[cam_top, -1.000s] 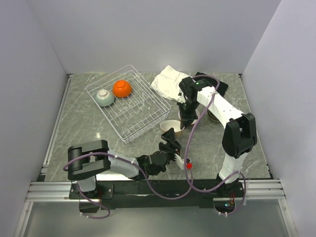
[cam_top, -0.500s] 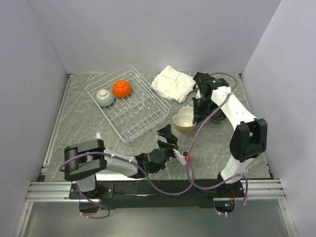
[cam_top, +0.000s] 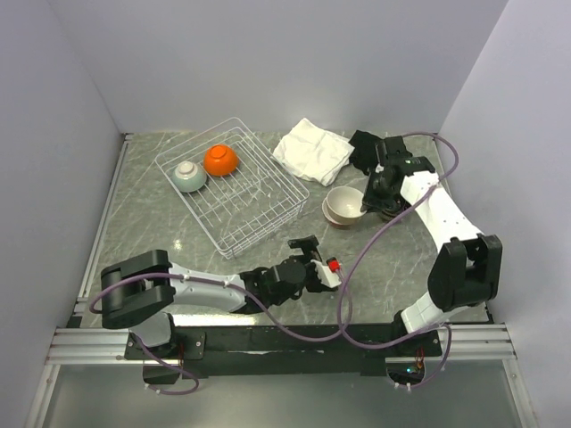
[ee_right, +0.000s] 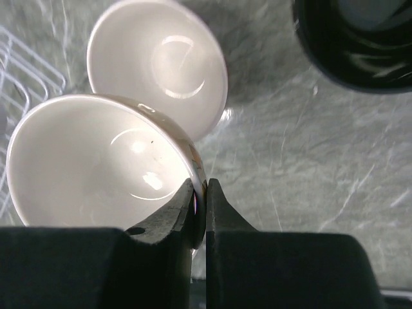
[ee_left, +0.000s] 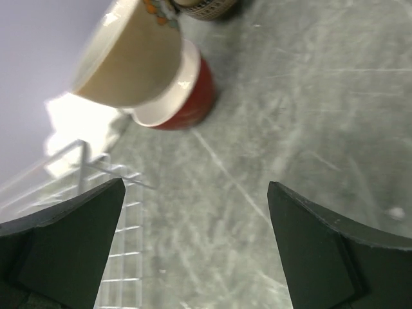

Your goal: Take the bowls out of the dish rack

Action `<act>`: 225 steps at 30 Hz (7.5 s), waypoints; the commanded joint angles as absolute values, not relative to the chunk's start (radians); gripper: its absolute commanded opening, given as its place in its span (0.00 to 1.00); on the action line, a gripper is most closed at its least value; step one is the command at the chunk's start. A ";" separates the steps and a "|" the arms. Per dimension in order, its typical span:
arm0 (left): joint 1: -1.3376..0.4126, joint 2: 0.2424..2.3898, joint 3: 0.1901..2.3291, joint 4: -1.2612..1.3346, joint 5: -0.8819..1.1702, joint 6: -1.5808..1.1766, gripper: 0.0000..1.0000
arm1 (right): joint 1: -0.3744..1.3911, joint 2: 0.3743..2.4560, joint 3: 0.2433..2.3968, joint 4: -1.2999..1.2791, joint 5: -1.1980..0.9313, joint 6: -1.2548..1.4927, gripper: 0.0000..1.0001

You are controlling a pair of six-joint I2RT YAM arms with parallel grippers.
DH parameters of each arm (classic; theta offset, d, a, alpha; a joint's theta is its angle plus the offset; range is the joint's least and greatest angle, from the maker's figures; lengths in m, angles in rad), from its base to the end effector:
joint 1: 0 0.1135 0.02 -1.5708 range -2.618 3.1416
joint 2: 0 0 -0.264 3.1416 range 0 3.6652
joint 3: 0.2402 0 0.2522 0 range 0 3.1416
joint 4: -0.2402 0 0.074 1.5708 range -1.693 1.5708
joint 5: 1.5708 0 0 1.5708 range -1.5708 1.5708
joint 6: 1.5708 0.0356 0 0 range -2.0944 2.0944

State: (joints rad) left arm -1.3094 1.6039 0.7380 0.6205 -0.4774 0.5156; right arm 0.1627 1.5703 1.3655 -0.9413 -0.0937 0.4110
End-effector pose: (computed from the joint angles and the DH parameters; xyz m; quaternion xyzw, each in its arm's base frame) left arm 0.1025 -0.3200 0.2040 0.5169 0.5837 -0.0592 0.6234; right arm 0.3123 0.0546 0.2867 0.1111 0.9702 0.1035 0.1890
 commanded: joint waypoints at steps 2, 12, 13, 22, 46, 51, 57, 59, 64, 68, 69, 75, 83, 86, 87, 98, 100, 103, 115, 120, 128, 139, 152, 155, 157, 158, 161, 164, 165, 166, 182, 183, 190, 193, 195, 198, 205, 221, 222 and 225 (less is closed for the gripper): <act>-1.264 1.557 0.788 0.485 -0.273 0.243 0.99 | 0.152 1.457 1.283 -0.669 -0.005 0.497 0.00; -1.180 1.557 0.755 0.433 -0.049 0.069 0.99 | 0.152 1.444 1.128 -0.422 0.026 0.526 0.00; -1.174 1.562 0.756 0.427 -0.031 0.064 1.00 | 0.152 1.442 1.114 -0.385 0.029 0.526 0.00; -1.140 1.575 0.764 0.405 -0.008 0.020 0.99 | 0.172 1.457 1.028 -0.278 0.026 0.497 0.00; -1.101 1.592 0.770 0.367 -0.008 -0.052 1.00 | 0.235 1.493 0.946 -0.212 0.155 0.456 0.36; -1.098 1.597 0.781 0.357 -0.008 -0.051 0.99 | 0.235 1.483 0.971 -0.256 0.161 0.459 0.43; -1.089 1.594 0.784 0.347 -0.008 -0.054 1.00 | 0.235 1.428 0.993 -0.334 0.178 0.471 0.39; -1.083 1.591 0.784 0.347 -0.008 -0.057 0.99 | 0.233 1.416 0.988 -0.336 0.161 0.468 0.35; -1.074 1.592 0.792 0.347 0.009 -0.060 1.00 | 0.232 1.451 1.009 -0.342 0.115 0.472 0.24; -1.066 1.591 0.792 0.344 0.008 -0.058 1.00 | 0.224 1.479 1.017 -0.341 0.100 0.474 0.19; -1.065 1.591 0.790 0.342 0.009 -0.058 1.00 | 0.219 1.482 1.016 -0.339 0.091 0.476 0.16; -1.058 1.586 0.793 0.339 0.012 -0.061 1.00 | 0.190 1.497 1.000 -0.333 0.055 0.485 0.09; -1.046 1.568 0.830 0.316 0.035 -0.069 0.99 | 0.183 1.490 1.032 -0.377 0.032 0.494 0.16; -1.039 1.545 0.859 0.298 0.040 -0.080 0.99 | 0.183 1.457 1.052 -0.403 0.020 0.495 0.30; -1.035 1.537 0.867 0.293 0.040 -0.087 1.00 | 0.183 1.430 1.060 -0.414 0.018 0.497 0.37; -0.921 1.413 0.988 0.157 -0.095 -0.084 0.99 | 0.183 1.201 1.129 -0.472 0.072 0.454 0.66; -0.887 1.390 1.003 0.106 -0.133 -0.060 1.00 | 0.183 1.135 1.115 -0.451 0.089 0.442 0.69; -0.816 1.378 1.038 0.039 -0.253 -0.011 0.99 | 0.183 1.036 1.074 -0.401 0.095 0.416 0.80; -0.465 1.525 1.264 -0.153 -0.518 0.170 0.99 | 0.183 0.747 0.873 -0.236 0.103 0.319 1.00; -0.399 1.652 1.333 -0.199 -0.574 0.245 1.00 | 0.184 0.723 0.853 -0.264 0.107 0.316 1.00; -0.322 1.828 1.463 -0.244 -0.612 0.353 0.99 | 0.183 0.696 0.825 -0.282 0.048 0.301 1.00; -0.290 2.012 1.601 -0.353 -0.575 0.325 0.99 | 0.183 0.693 0.810 -0.301 0.026 0.249 1.00; -0.291 2.155 1.686 -0.385 -0.644 0.276 0.99 | 0.181 0.716 0.798 -0.291 0.005 0.233 1.00; -0.290 2.178 1.695 -0.388 -0.666 0.276 0.99 | 0.183 0.718 0.793 -0.291 0.003 0.233 1.00; -0.291 2.186 1.694 -0.379 -0.675 0.279 0.99 | 0.183 0.721 0.793 -0.291 0.005 0.235 1.00; -0.293 2.190 1.692 -0.376 -0.680 0.281 0.99 | 0.183 0.724 0.793 -0.290 0.003 0.235 1.00; -0.295 2.207 1.692 -0.365 -0.715 0.281 0.99 | 0.183 0.729 0.792 -0.287 0.003 0.235 1.00; -0.298 2.224 1.700 -0.362 -0.752 0.273 0.99 | 0.181 0.730 0.787 -0.284 0.005 0.236 1.00; -0.301 2.226 1.700 -0.359 -0.762 0.272 0.99 | 0.183 0.730 0.785 -0.282 0.003 0.236 1.00; -0.301 2.227 1.698 -0.354 -0.776 0.273 0.99 | 0.183 0.732 0.784 -0.282 0.003 0.236 1.00; -0.327 2.171 1.666 -0.265 -0.861 0.302 0.75 | 0.183 0.744 0.785 -0.276 -0.032 0.239 1.00; -0.330 2.166 1.669 -0.267 -0.861 0.302 0.73 | 0.183 0.745 0.785 -0.275 -0.034 0.239 1.00; -0.344 2.125 1.701 -0.299 -0.835 0.282 0.63 | 0.183 0.739 0.781 -0.272 -0.037 0.242 1.00; -0.354 2.108 1.715 -0.313 -0.831 0.275 0.58 | 0.183 0.736 0.779 -0.273 -0.037 0.244 1.00; -0.362 2.097 1.723 -0.321 -0.828 0.270 0.53 | 0.183 0.733 0.778 -0.273 -0.038 0.245 1.00; -0.367 2.079 1.735 -0.336 -0.819 0.259 0.45 | 0.183 0.735 0.778 -0.271 -0.043 0.249 1.00; -0.373 2.037 1.729 -0.344 -0.790 0.241 0.34 | 0.183 0.732 0.767 -0.258 -0.055 0.259 1.00; -0.370 1.961 1.721 -0.391 -0.658 0.126 0.16 | 0.183 0.739 0.773 -0.261 -0.072 0.271 1.00; -0.368 1.945 1.723 -0.402 -0.649 0.117 0.15 | 0.181 0.741 0.775 -0.259 -0.080 0.273 1.00; -0.362 1.913 1.727 -0.422 -0.601 0.077 0.11 | 0.183 0.749 0.779 -0.258 -0.094 0.278 1.00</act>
